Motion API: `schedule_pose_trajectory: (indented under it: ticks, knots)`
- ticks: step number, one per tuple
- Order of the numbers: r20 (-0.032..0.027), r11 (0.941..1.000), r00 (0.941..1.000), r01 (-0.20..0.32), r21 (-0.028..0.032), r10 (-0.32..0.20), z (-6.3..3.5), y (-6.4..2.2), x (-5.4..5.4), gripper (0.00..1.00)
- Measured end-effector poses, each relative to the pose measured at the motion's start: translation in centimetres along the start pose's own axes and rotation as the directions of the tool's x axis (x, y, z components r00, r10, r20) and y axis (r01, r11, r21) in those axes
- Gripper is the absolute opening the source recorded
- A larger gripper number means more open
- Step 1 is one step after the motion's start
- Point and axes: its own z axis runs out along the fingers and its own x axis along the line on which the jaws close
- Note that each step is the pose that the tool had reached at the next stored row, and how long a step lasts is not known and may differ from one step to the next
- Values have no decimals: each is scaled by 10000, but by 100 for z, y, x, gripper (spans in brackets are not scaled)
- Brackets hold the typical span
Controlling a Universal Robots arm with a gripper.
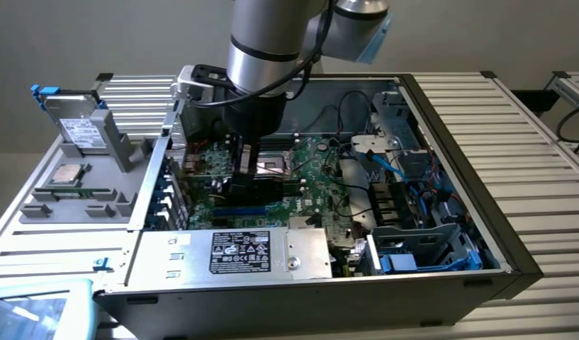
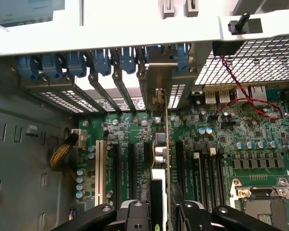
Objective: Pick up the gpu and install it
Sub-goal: 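Insert the gpu into the slot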
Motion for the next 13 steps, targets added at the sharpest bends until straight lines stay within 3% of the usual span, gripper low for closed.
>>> schedule_pose_trajectory:
  ticks: [13]
  knots:
    - [1,10000,10000,-1,14,1,27,7,-4,27]
